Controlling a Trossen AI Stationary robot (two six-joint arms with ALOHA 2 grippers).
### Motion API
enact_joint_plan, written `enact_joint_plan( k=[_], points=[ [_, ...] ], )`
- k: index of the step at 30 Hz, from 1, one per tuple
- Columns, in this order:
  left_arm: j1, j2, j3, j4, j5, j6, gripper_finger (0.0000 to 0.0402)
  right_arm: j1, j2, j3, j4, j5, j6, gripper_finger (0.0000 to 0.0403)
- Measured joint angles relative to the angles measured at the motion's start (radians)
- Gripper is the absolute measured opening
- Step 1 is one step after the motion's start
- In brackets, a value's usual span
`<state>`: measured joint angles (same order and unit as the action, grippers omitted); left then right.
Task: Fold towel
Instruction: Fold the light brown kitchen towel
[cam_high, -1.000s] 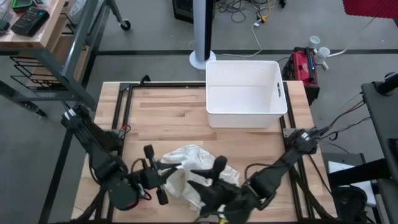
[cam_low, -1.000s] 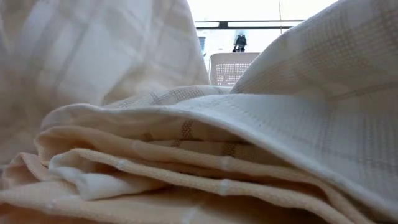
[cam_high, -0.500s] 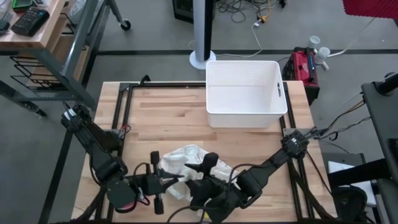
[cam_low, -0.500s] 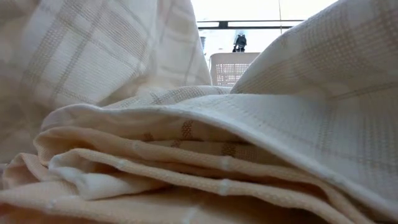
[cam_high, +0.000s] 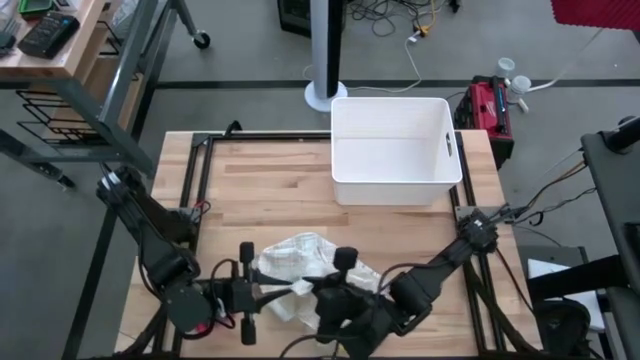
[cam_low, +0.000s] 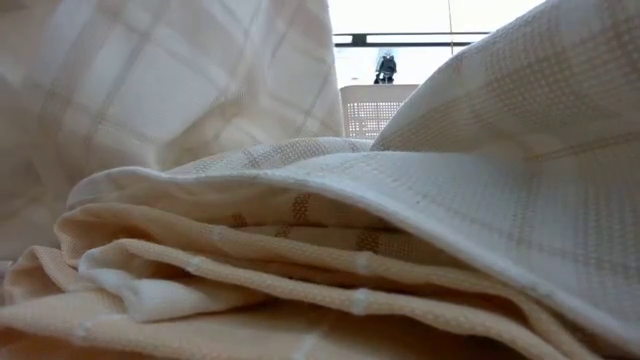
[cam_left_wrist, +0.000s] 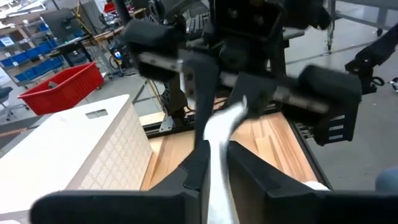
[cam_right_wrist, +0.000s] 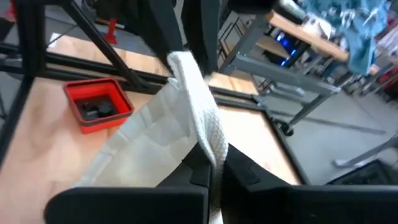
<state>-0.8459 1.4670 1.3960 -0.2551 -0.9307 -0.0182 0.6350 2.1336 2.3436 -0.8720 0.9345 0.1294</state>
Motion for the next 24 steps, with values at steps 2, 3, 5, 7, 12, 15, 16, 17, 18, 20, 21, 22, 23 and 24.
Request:
enact_joint_plan(
  k=[2,3,5,7,12,15,16,17,18,20,21,22,23,24],
  points=[
    [-0.001,-0.015,0.0,-0.021,-0.002,-0.018,0.0054,0.014,-0.016,0.0,-0.048,0.001,0.056,0.0003],
    [-0.002,-0.02,-0.001,-0.033,-0.001,-0.037,0.0058,0.021,-0.021,0.0,-0.068,0.005,0.078,0.0002],
    [-0.001,-0.029,-0.002,-0.07,-0.003,-0.071,0.0067,0.038,-0.033,0.0,-0.109,0.015,0.122,0.0002],
    [-0.002,-0.034,-0.003,-0.112,-0.003,-0.101,0.0076,0.055,-0.046,0.0,-0.154,0.041,0.18,0.0002],
    [-0.014,-0.035,-0.021,-0.201,0.006,-0.193,0.0097,0.111,-0.118,0.0,-0.29,0.129,0.407,0.0001],
    [-0.018,-0.014,-0.066,-0.16,0.081,-0.231,0.0108,0.141,-0.158,0.0,-0.392,0.154,0.552,0.0001],
    [-0.018,-0.005,-0.09,-0.117,0.114,-0.24,0.0112,0.149,-0.166,-0.002,-0.414,0.17,0.58,0.0001],
    [-0.018,0.003,-0.119,-0.065,0.144,-0.242,0.0116,0.156,-0.169,-0.002,-0.424,0.184,0.595,0.0001],
    [-0.018,0.012,-0.149,-0.004,0.169,-0.244,0.012,0.162,-0.172,-0.002,-0.424,0.196,0.606,0.0001],
    [-0.017,0.031,-0.213,0.107,0.19,-0.245,0.0129,0.172,-0.174,-0.004,-0.425,0.199,0.615,0.0001],
    [-0.015,0.042,-0.243,0.146,0.189,-0.248,0.0133,0.173,-0.174,-0.004,-0.425,0.199,0.62,0.0001],
    [-0.015,0.052,-0.27,0.193,0.188,-0.255,0.0138,0.174,-0.175,-0.004,-0.425,0.199,0.626,0.0001],
    [-0.014,0.063,-0.293,0.245,0.187,-0.259,0.0143,0.174,-0.175,-0.004,-0.425,0.199,0.631,0.0],
    [-0.013,0.073,-0.314,0.312,0.185,-0.26,0.0149,0.172,-0.175,-0.004,-0.425,0.201,0.637,0.0]
  ],
)
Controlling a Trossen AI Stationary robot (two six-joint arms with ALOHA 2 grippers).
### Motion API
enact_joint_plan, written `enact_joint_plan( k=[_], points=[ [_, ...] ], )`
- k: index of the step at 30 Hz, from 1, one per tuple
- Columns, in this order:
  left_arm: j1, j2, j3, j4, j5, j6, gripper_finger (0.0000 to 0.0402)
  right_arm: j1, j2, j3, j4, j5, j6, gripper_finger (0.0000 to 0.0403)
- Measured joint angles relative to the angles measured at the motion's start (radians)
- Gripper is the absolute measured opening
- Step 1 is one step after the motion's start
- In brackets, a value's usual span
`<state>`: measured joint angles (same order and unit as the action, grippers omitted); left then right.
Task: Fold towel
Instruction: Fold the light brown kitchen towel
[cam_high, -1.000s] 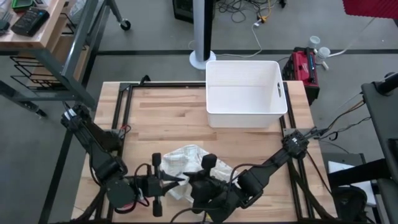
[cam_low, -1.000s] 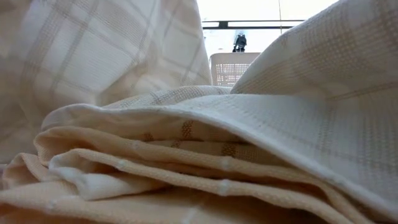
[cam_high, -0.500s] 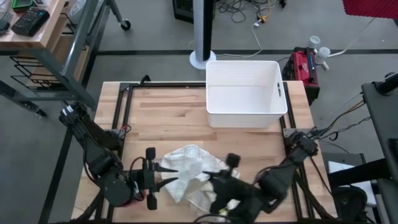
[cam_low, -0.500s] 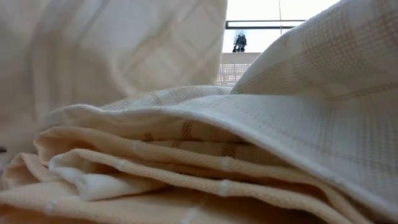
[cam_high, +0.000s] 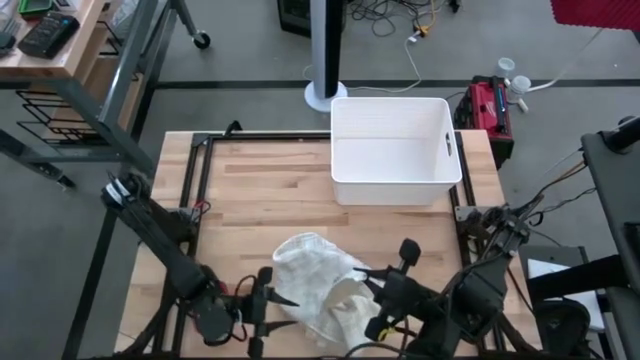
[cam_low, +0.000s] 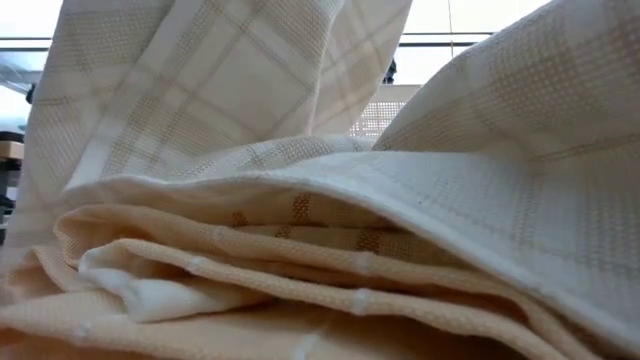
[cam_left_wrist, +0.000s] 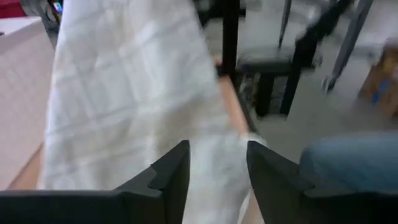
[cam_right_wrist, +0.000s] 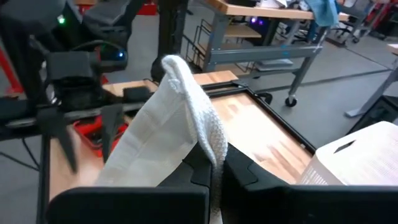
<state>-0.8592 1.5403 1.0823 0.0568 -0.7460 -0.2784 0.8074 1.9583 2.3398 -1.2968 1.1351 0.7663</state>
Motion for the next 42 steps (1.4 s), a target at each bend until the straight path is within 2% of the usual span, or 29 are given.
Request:
enact_joint_plan(
  k=[2,4,9,15,18,21,24,27,30,33,37,42],
  points=[
    [0.0,0.025,-0.029,0.145,-0.006,0.015,0.0161,-0.004,0.0,-0.001,-0.004,0.007,0.014,0.0],
    [0.003,0.058,-0.038,0.208,-0.016,0.049,0.0173,-0.012,0.0,-0.001,-0.003,0.017,0.021,0.0],
    [0.021,0.139,-0.018,0.21,-0.148,0.049,0.0203,-0.033,0.0,-0.001,-0.002,0.018,0.027,0.0],
    [0.035,0.23,0.043,0.211,-0.184,0.051,0.0229,-0.043,0.0,-0.001,-0.001,0.018,0.026,0.0],
    [0.041,0.271,0.086,0.161,-0.25,0.042,0.0233,-0.044,0.0,-0.001,0.0,0.018,0.027,0.0],
    [0.042,0.3,0.147,-0.031,-0.346,-0.038,0.0229,-0.044,0.0,-0.002,-0.001,0.016,0.026,0.0],
    [0.043,0.314,0.212,-0.343,-0.368,-0.22,0.0211,-0.032,0.0,-0.002,-0.001,0.018,0.009,0.0],
    [0.043,0.314,0.262,-0.666,-0.364,-0.445,0.0176,0.002,-0.003,0.011,0.0,0.017,-0.003,0.0],
    [0.039,0.311,0.296,-0.883,-0.346,-0.59,0.0132,0.048,-0.027,0.014,0.002,0.05,-0.001,0.0],
    [0.026,0.306,0.328,-0.979,-0.33,-0.629,0.0082,0.099,-0.053,0.014,0.002,0.091,0.013,0.0],
    [0.019,0.297,0.362,-1.023,-0.321,-0.616,0.0018,0.158,-0.066,0.014,0.001,0.115,0.026,0.0],
    [0.022,0.284,0.443,-1.056,-0.338,-0.494,0.0004,0.201,-0.071,0.015,0.002,0.022,-0.009,0.0]
  ],
)
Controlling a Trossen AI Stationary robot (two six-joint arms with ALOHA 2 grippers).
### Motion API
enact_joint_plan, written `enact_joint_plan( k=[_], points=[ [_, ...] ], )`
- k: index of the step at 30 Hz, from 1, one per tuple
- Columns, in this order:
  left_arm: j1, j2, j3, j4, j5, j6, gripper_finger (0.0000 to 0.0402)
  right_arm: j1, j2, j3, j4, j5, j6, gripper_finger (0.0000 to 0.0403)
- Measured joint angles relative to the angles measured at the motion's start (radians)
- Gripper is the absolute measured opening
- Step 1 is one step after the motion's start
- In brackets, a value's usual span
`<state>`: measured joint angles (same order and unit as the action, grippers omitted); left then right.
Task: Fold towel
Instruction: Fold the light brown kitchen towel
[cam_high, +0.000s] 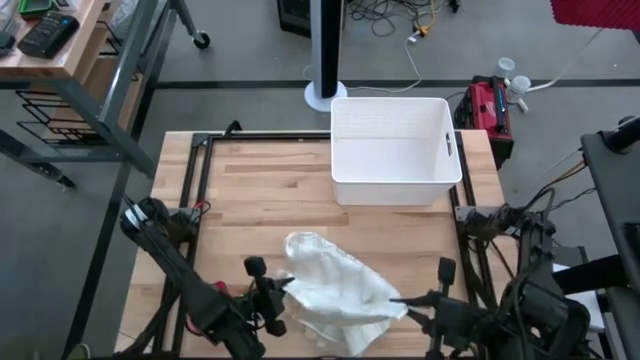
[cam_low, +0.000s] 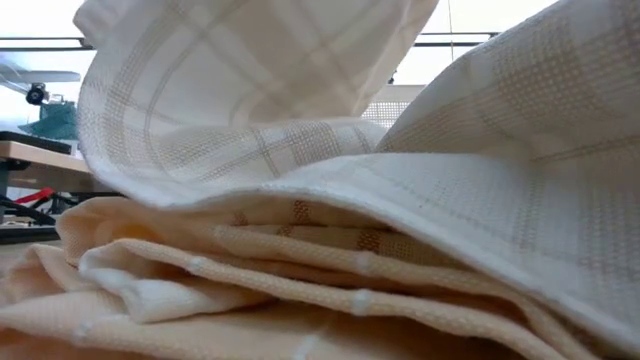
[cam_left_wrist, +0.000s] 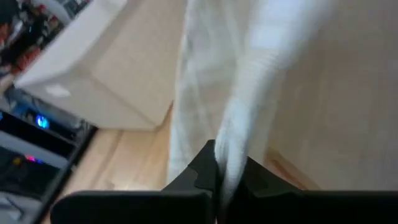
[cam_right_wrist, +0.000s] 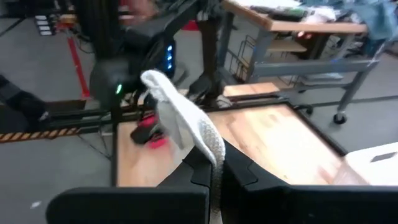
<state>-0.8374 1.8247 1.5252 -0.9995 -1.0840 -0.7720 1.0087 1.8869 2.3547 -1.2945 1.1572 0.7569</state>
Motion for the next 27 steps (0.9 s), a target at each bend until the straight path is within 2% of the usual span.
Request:
enact_joint_plan(
  k=[4,9,13,16,18,21,23,27],
  points=[
    [0.001,-0.012,0.152,-0.099,0.032,0.109,0.0002,0.02,0.007,0.0,-0.014,-0.006,0.047,0.0],
    [0.025,-0.036,0.396,-0.14,0.317,0.154,0.0001,0.023,0.007,-0.004,-0.01,0.021,0.064,0.0],
    [0.027,-0.04,0.534,-0.14,0.413,0.201,0.0001,-0.006,0.025,-0.007,-0.009,0.03,0.112,0.0],
    [0.045,-0.043,0.61,-0.141,0.563,0.266,0.0001,-0.022,0.032,-0.009,-0.012,0.074,0.118,0.0],
    [0.062,-0.045,0.647,-0.133,0.654,0.266,0.0,-0.024,0.027,-0.009,-0.011,0.169,0.13,0.0],
    [0.076,-0.047,0.659,-0.1,0.73,0.235,0.0,-0.033,0.02,-0.009,-0.012,0.293,0.105,0.0],
    [0.078,-0.047,0.654,-0.116,0.782,0.19,0.0,-0.04,0.014,-0.009,-0.014,0.327,0.083,0.0],
    [0.077,-0.055,0.606,-0.153,0.813,0.06,0.0,-0.046,-0.004,-0.006,-0.013,0.336,0.05,0.0]
  ],
)
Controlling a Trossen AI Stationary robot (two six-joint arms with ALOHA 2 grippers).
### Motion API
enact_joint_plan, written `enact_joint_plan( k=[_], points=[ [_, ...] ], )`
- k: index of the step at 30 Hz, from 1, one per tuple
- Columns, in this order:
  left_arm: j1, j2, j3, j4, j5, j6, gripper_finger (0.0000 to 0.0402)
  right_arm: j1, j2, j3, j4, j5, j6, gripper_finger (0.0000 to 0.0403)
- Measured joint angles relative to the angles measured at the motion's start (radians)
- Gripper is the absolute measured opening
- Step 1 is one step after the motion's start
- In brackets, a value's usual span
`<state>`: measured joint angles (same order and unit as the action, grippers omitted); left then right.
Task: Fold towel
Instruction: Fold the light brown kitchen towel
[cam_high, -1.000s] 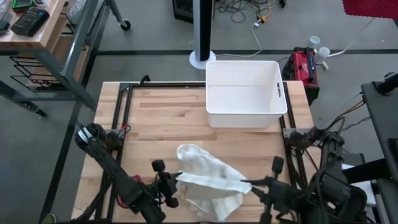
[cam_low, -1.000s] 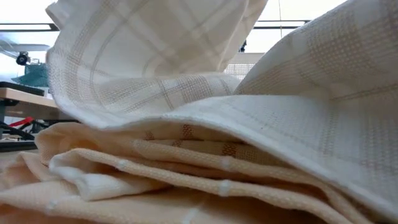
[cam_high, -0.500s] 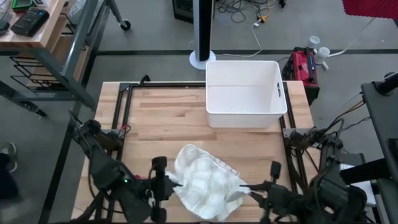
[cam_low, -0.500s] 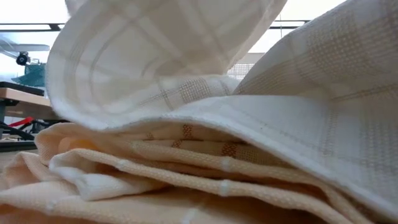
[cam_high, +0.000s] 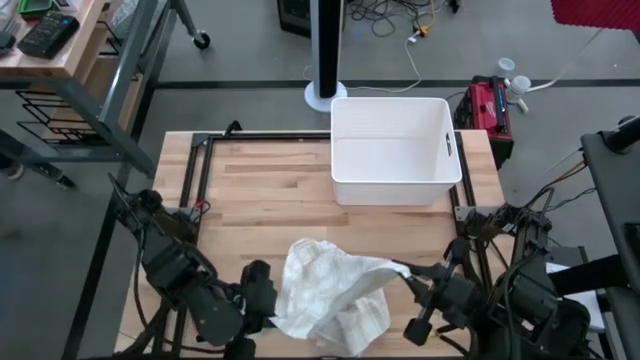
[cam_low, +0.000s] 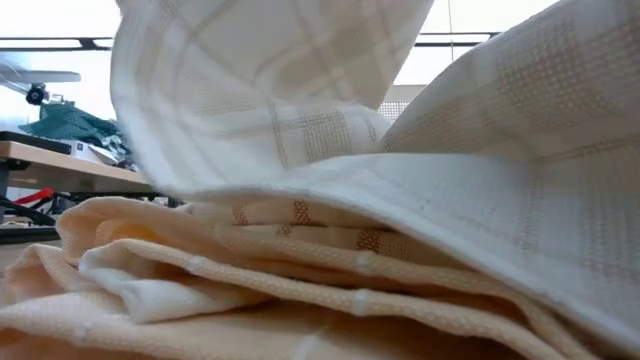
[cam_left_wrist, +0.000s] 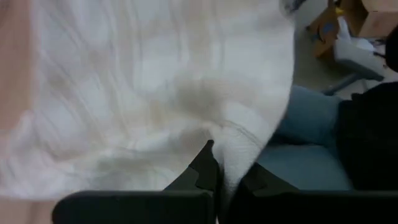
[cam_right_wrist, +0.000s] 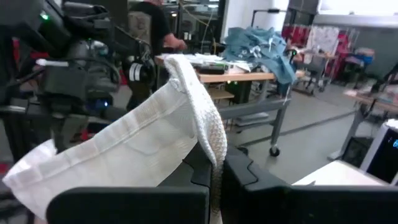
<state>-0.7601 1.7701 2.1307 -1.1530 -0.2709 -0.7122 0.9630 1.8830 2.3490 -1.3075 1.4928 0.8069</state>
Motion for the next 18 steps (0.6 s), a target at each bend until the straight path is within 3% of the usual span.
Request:
enact_joint_plan(
  k=[2,7,14,18],
  points=[
    [0.001,-0.006,-0.04,0.011,0.05,-0.06,0.0,0.0,-0.002,0.0,-0.001,-0.017,-0.062,0.0],
    [-0.001,-0.046,-0.137,0.183,0.031,-0.109,0.0,-0.002,0.006,-0.001,-0.001,-0.072,-0.051,0.0],
    [0.019,-0.13,-0.237,0.326,-0.238,-0.002,0.0,-0.032,0.088,-0.009,-0.002,-0.272,0.003,0.0],
    [0.019,-0.19,-0.298,0.371,-0.372,0.014,0.0,-0.034,0.138,-0.009,0.008,-0.319,0.015,0.0]
  ],
)
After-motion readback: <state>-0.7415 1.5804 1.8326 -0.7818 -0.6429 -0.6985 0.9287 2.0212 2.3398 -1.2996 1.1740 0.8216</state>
